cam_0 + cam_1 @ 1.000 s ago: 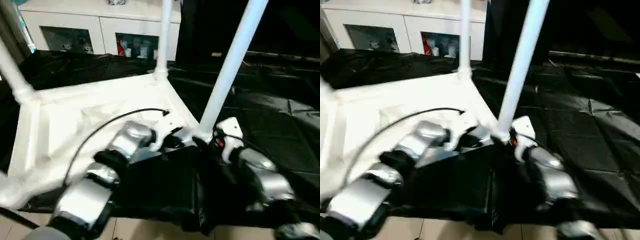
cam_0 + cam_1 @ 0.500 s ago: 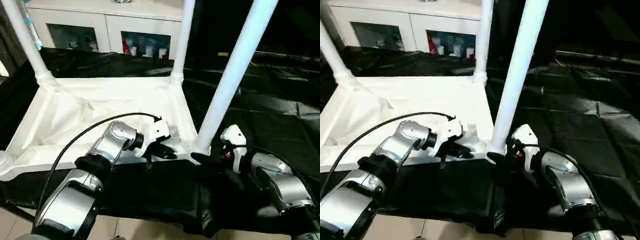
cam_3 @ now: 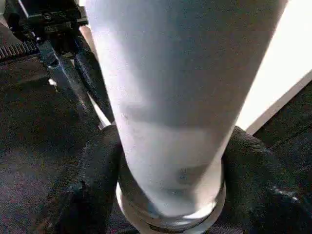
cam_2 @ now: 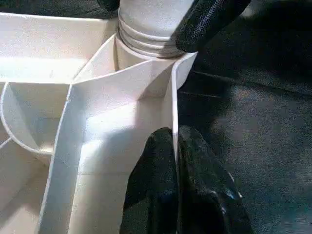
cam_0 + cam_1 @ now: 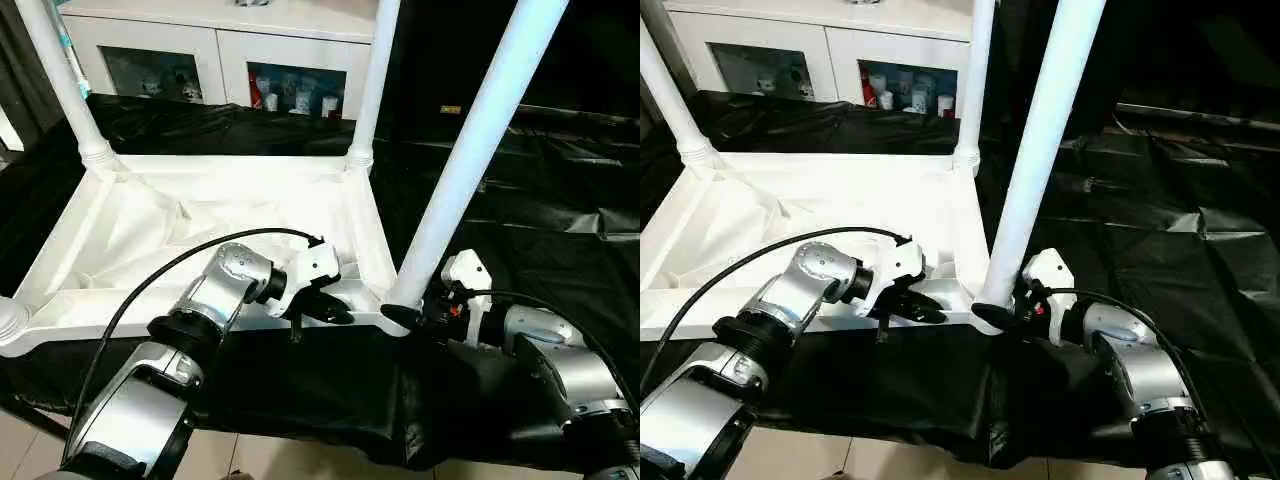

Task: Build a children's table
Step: Rotate leg to tighten

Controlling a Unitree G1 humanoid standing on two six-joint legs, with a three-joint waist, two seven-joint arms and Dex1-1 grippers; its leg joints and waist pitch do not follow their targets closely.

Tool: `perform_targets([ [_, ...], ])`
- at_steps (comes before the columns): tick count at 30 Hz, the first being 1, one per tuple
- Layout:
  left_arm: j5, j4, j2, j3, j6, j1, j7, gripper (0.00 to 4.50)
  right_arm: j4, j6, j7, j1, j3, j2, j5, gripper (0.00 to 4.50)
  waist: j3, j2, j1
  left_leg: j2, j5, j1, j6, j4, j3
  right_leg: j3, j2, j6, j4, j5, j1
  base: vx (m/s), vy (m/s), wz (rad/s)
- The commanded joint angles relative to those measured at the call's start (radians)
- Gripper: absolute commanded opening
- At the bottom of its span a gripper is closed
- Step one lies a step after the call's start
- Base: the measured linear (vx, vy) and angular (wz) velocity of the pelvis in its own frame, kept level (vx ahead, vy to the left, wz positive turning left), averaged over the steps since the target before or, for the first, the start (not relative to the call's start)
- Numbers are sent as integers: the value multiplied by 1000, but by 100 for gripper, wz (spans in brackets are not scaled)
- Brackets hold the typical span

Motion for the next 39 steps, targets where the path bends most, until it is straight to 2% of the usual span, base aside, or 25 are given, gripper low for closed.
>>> perform_targets([
  [1, -15, 17, -8, -22, 9, 30, -32, 0, 1, 10, 18, 2, 18, -6, -9, 270, -46, -16, 0, 62, -150, 3, 90, -54, -26, 52, -85, -221, -75, -163, 43, 0, 0, 0],
  [5, -10, 18, -10, -20, 18, 33, -16, 0, 18, 16, -14, 7, 10, 15, -9, 269, -47, -16, -1, 61, -149, 3, 90, -54, -26, 52, -85, -223, -74, -159, 43, 0, 0, 0],
  [8, 3, 48, -39, -1, 45, 16, 85, 0, 61, 37, -121, 7, -21, 66, -14, 268, -44, -15, -2, 61, -165, 5, 83, -55, -26, 52, -85, -220, -78, -188, 40, 0, 0, 0],
  [9, 9, 60, -48, 3, 52, 9, 119, 0, 77, 46, -160, 4, -29, 82, -20, 268, -42, -14, -4, 61, -175, 6, 76, -57, -26, 52, -85, -217, -80, -209, 38, 0, 0, 0],
  [11, 26, 96, -76, 14, 59, -13, 217, 0, 112, 49, -252, -3, -35, 115, -50, 267, -40, -11, -7, 61, -224, 9, 45, -62, -31, 50, -88, -186, -93, -332, 37, 0, 0, 0],
  [12, 32, 111, -89, 21, 64, -23, 264, 0, 128, 48, -301, -8, -39, 130, -66, 267, -38, -9, -11, 63, -242, 10, 29, -64, -33, 51, -87, -174, -95, -357, 32, 0, 0, 0],
  [15, 32, 148, -133, 47, 90, -49, 382, 0, 177, 73, -471, -33, -77, 186, -90, 267, -38, -8, -22, 61, -287, 12, 10, -67, -36, 51, -87, -161, -102, -393, 29, 0, 0, 0],
  [16, 34, 166, -163, 56, 104, -66, 443, 0, 198, 93, -581, -50, -107, 231, -96, 267, -39, 0, -27, 60, -297, 14, 3, -68, -37, 52, -87, -162, -103, -393, 26, 0, 0, 0],
  [17, 34, 168, -166, 56, 106, -68, 450, 0, 199, 96, -593, -52, -110, 237, -96, 267, -40, -3, -31, 60, -303, 13, 1, -68, -38, 52, -86, -161, -104, -393, 26, 0, 0, 0],
  [18, 36, 183, -192, 59, 109, -82, 497, 0, 209, 116, -666, -67, -129, 279, -97, 267, -41, 0, -32, 57, -297, 10, 3, -68, -39, 51, -86, -156, -104, -382, 32, 0, 0, 0],
  [19, 36, 188, -201, 60, 109, -87, 510, 0, 211, 121, -687, -74, -128, 296, -102, 267, -40, -1, -33, 57, -301, 13, 8, -68, -36, 53, -85, -156, -106, -374, 26, 0, 0, 0],
  [21, 39, 198, -216, 60, 106, -94, 525, 0, 213, 119, -715, -84, -120, 324, -109, 267, -41, -1, -34, 55, -299, 11, 14, -67, -36, 53, -84, -153, -107, -378, 28, 0, 0, 0],
  [22, 40, 200, -222, 59, 101, -96, 526, 0, 210, 110, -719, -88, -112, 342, -110, 267, -42, 3, -33, 57, -296, 12, 16, -67, -37, 54, -86, -152, -108, -371, 26, 0, 0, 0],
  [23, 41, 201, -223, 56, 98, -96, 520, 0, 196, 86, -709, -86, -99, 353, -113, 302, -41, 2, -33, 57, -297, 11, 17, -68, -36, 54, -85, -152, -107, -365, 26, 0, 0, 0],
  [25, 48, 203, -216, 49, 89, -95, 511, 0, 179, 71, -687, -82, -90, 364, -103, 337, -42, -1, -32, 57, -290, 8, 24, -68, -36, 54, -85, -150, -105, -352, 29, 0, 0, 0],
  [26, 49, 204, -214, 50, 87, -94, 511, 0, 176, 71, -683, -82, -88, 365, -101, 337, -42, 0, -31, 57, -288, 8, 26, -68, -36, 54, -85, -151, -104, -349, 29, 0, 0, 0],
  [30, 48, 199, -190, 42, 67, -86, 478, 0, 143, 63, -614, -81, -58, 336, -105, 380, -39, -7, -31, 57, -289, 4, 36, -70, -37, 53, -87, -140, -106, -383, 31, 0, 0, 0],
  [32, 53, 191, -171, 25, 17, -77, 432, 0, 121, 63, -564, -80, -44, 302, -110, 383, -39, -7, -33, 57, -287, 2, 40, -70, -37, 53, -87, -131, -109, -393, 31, 0, 0, 0],
  [33, 57, 181, -146, 8, -23, -63, 376, 0, 89, 69, -486, -72, -28, 255, -103, 383, -39, -19, -31, 54, -273, -2, 50, -69, -37, 52, -86, -120, -110, -397, 36, 0, 0, 0],
  [34, 59, 175, -131, -1, -42, -56, 346, 0, 71, 72, -439, -65, -19, 228, -99, 383, -38, -14, -29, 56, -268, 1, 58, -68, -36, 54, -87, -115, -110, -405, 32, 0, 0, 0],
  [35, 53, 163, -114, -4, -37, -45, 307, 0, 46, 77, -384, -53, -8, 191, -93, 383, -39, -18, -28, 57, -264, 0, 62, -67, -36, 54, -88, -114, -109, -404, 33, 0, 0, 0],
  [36, 53, 163, -114, -4, -37, -45, 307, 0, 46, 77, -384, -53, -8, 191, -93, 383, -40, -18, -26, 57, -254, -2, 67, -67, -36, 55, -89, -114, -108, -398, 36, 0, 0, 0],
  [37, 30, 133, -81, -6, -74, -21, 214, 0, -9, 105, -252, -25, -7, 115, -50, 383, -41, -19, -20, 57, -227, -1, 82, -64, -33, 55, -90, -121, -107, -371, 36, 0, 0, 0],
  [38, 23, 125, -74, -7, -80, -15, 189, 0, -20, 107, -228, -20, -7, 100, -43, 383, -41, -23, -19, 58, -213, -4, 91, -63, -33, 55, -89, -127, -103, -347, 40, 0, 0, 0],
  [39, 17, 118, -69, -8, -88, -9, 166, 0, -29, 108, -208, -15, -7, 87, -37, 383, -42, -19, -19, 62, -197, -4, 96, -64, -32, 55, -87, -144, -97, -307, 36, 0, 0, 0],
])
